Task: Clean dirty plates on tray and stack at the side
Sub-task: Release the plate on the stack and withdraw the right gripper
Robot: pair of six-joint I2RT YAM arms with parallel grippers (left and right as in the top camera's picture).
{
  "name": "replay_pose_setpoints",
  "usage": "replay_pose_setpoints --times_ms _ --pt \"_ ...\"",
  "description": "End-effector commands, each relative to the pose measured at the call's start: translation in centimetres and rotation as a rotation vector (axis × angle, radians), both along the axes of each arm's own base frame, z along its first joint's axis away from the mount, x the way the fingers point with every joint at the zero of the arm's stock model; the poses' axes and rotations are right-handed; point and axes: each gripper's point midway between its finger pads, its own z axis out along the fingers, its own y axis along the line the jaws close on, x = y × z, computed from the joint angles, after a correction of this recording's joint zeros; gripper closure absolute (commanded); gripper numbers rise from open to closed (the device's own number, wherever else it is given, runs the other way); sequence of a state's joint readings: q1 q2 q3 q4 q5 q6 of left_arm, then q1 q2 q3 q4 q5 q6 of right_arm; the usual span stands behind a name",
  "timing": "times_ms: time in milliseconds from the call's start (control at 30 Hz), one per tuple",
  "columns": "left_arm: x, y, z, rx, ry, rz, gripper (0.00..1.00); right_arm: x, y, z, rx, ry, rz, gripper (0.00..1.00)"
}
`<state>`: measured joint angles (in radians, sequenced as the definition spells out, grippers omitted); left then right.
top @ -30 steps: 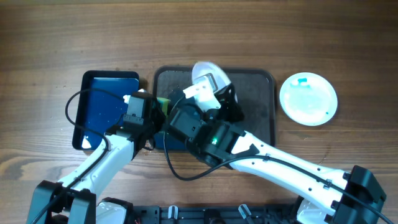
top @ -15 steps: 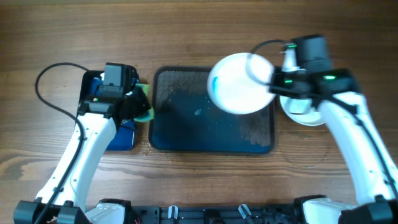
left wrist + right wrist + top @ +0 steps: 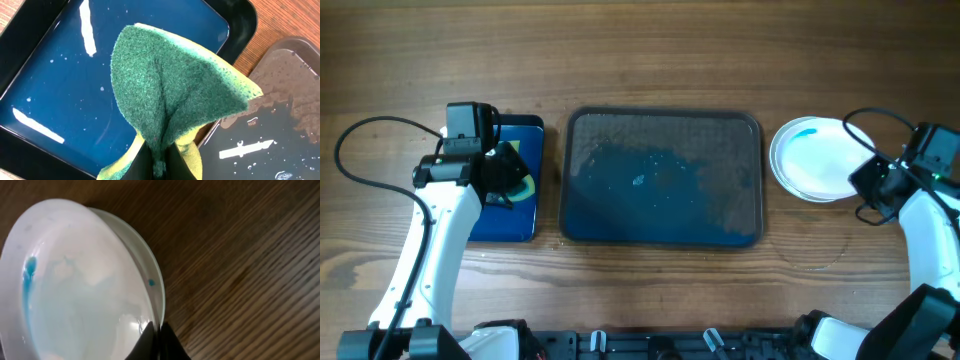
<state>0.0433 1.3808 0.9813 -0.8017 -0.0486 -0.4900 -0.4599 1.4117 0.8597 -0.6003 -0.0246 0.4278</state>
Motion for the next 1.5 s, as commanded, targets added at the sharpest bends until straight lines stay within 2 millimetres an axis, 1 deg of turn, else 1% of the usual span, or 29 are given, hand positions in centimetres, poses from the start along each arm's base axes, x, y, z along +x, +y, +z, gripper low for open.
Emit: replay_pose_setpoints --times_ms 0,33,100,167,200,233,300,333,367,433,467,567,667,733,767,800,833,900,933,967,1000,1100,1167,1200,1267,1300,1333,1400,1467 --pt "0.4 0.5 0.8 0.024 -0.026 -0.004 0.96 0.6 0.1 -0.2 0.005 -0.044 -0.006 0.85" --pt "0.4 0.6 0.8 0.024 -0.026 -0.004 0.96 1.0 0.4 -0.1 0.016 -0.063 0.004 0.83" --pt "0.4 0.6 0.8 0.024 -0.026 -0.004 0.96 1.7 0.8 0.1 0.037 -0.099 0.024 0.7" --pt "0.4 0.5 0.8 0.024 -0.026 -0.004 0.96 2.5 2.2 0.4 0.063 -0.13 0.13 0.55" --pt "0.4 0.5 0.8 0.024 -0.026 -0.004 0.96 2.9 3.2 0.5 0.076 -0.137 0.178 0.53" --pt "0.4 0.6 0.8 0.024 -0.026 -0.004 0.96 3.2 4.3 0.5 0.089 -0.142 0.227 0.5" --pt "0.4 0.6 0.8 0.029 -0.025 -0.006 0.96 3.6 7.8 0.5 0.125 -0.141 0.358 0.46" --pt "0.4 0.6 0.8 0.038 -0.024 -0.029 0.96 3.7 9.0 0.5 0.122 -0.131 0.408 0.45" --pt "0.5 0.6 0.8 0.057 -0.022 -0.075 0.96 3.9 11.2 0.5 0.114 -0.126 0.501 0.43" --pt "0.8 0.9 0.5 0.104 -0.014 -0.158 0.96 4.2 14.7 0.6 0.078 -0.112 0.63 0.39" --pt "1.1 1.3 0.1 0.143 -0.002 -0.184 0.96 4.3 16.3 0.8 0.043 -0.103 0.684 0.38" --pt "2.1 1.9 -1.8 0.199 0.029 -0.255 0.96 4.3 19.5 1.1 -0.063 -0.084 0.788 0.35" --pt "2.8 1.9 -4.5 0.224 0.09 -0.356 0.96 4.0 21.2 1.0 -0.139 -0.068 0.836 0.31" --pt "2.8 2.0 -6.4 0.229 0.14 -0.402 0.96 3.8 21.9 1.0 -0.148 -0.067 0.859 0.3" --pt "2.7 2.1 -7.5 0.231 0.17 -0.401 0.92 3.7 22.0 1.0 -0.147 -0.065 0.862 0.3" --pt "2.6 2.1 -8.1 0.226 0.186 -0.403 0.83 3.7 22.0 1.0 -0.149 -0.062 0.867 0.29" --pt "2.5 2.1 -8.5 0.222 0.195 -0.4 0.69 3.6 21.9 0.9 -0.152 -0.06 0.872 0.29" --pt "2.6 2.2 -8.5 0.228 0.195 -0.398 0.18 3.5 21.9 0.9 -0.152 -0.055 0.874 0.29" --pt "2.9 2.5 -7.9 0.245 0.181 -0.392 0.06 3.5 21.9 0.9 -0.154 -0.054 0.881 0.29" --pt "3.2 2.5 -7.1 0.249 0.165 -0.39 0.0 3.4 21.9 0.9 -0.154 -0.048 0.884 0.29" --pt "3.6 2.5 -5.7 0.255 0.141 -0.387 0.0 3.1 21.8 1.4 -0.153 -0.035 0.885 0.29" --pt "4.6 2.3 0.1 0.263 0.019 -0.339 0.0 3.2 21.6 3.9 -0.179 -0.035 0.892 0.29" --pt "4.6 2.2 2.6 0.274 -0.055 -0.318 0.0 3.4 22.2 7.0 -0.188 -0.081 0.903 0.29" --pt "4.6 2.2 3.2 0.277 -0.072 -0.316 0.0 3.4 22.6 8.6 -0.192 -0.111 0.911 0.29" --pt "4.5 2.2 4.0 0.282 -0.093 -0.313 0.0 3.2 23.2 12.2 -0.215 -0.183 0.922 0.23" --pt "4.5 2.2 4.0 0.282 -0.093 -0.313 0.0 3.0 23.2 14.2 -0.236 -0.221 0.919 0.14" --pt "4.5 2.2 3.8 0.281 -0.09 -0.313 0.0 2.7 23.2 16.6 -0.259 -0.275 0.914 0.01" --pt "4.5 2.2 3.8 0.281 -0.09 -0.313 0.0 1.3 23.4 21.3 -0.266 -0.4 0.912 0.01" --pt "4.5 2.2 3.8 0.281 -0.09 -0.313 0.0 -0.4 22.8 25.0 -0.273 -0.501 0.899 0.0"
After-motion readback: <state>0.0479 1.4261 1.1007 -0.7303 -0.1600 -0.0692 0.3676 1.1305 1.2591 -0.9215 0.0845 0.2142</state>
